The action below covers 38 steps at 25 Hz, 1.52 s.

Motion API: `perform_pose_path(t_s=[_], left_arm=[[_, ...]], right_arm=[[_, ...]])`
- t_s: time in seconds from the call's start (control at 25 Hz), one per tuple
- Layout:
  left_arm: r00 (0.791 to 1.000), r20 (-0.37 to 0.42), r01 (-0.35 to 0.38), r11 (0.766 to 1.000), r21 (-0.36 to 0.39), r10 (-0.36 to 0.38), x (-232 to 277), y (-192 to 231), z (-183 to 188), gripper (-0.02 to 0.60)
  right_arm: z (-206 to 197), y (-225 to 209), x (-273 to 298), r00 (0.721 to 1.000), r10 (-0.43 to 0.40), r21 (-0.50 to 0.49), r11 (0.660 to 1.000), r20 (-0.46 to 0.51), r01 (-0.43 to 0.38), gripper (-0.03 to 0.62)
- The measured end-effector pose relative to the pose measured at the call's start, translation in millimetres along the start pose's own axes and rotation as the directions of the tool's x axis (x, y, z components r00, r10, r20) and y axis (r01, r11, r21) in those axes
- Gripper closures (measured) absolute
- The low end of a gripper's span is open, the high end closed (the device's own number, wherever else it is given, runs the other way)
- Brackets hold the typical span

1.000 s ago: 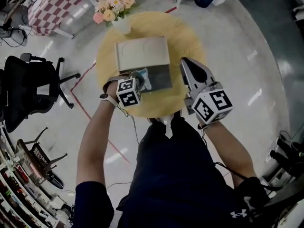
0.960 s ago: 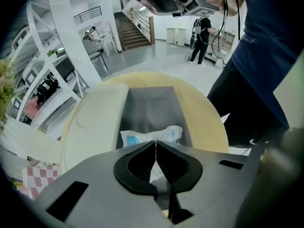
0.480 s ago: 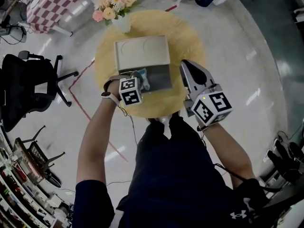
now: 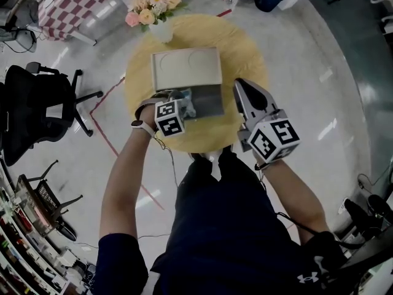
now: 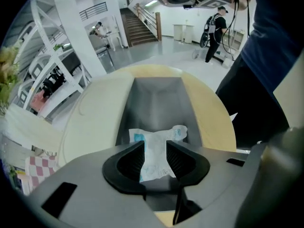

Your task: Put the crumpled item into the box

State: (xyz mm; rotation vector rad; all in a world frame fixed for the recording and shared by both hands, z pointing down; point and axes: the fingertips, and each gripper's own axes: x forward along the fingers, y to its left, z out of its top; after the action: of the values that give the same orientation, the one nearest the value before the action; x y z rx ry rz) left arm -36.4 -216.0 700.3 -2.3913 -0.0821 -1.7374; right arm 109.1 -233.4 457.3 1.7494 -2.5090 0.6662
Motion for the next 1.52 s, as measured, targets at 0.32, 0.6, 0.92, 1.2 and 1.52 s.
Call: perform_pose_path(t_s=[0.32, 0.6, 0.92, 1.2, 1.52], left_arm=[[0.975, 0.130, -0.154, 0.972, -0.179, 0.179, -53, 24, 11, 0.428], [0.854, 0.300, -0.260, 0.848, -0.462, 0.425, -143, 48, 33, 0.463], [0.681, 0.316, -0.291, 0.640, -0.711, 0.660, -235, 58, 30, 0.500], [0.532, 0.342, -0.240, 0.525, -0.817, 0.775, -305, 45, 45, 0.512], [0.398, 0.355, -0.245, 0.471, -0.848, 0.846, -366, 15, 71, 0.532]], right_arm=[[7, 15, 4, 0.999, 0.038, -0.018, 0.999, 0.010, -0.038, 0.583], [22, 40, 6, 0.995, 0.098, -0.050, 0.994, 0.027, -0.096, 0.582], [38, 73, 1, 0.984, 0.171, -0.092, 0.982, 0.057, -0.165, 0.583], [55, 92, -8, 0.975, 0.207, -0.125, 0.973, 0.086, -0.196, 0.583], [74, 120, -30, 0.959, 0.257, -0.238, 0.945, 0.122, -0.223, 0.583]])
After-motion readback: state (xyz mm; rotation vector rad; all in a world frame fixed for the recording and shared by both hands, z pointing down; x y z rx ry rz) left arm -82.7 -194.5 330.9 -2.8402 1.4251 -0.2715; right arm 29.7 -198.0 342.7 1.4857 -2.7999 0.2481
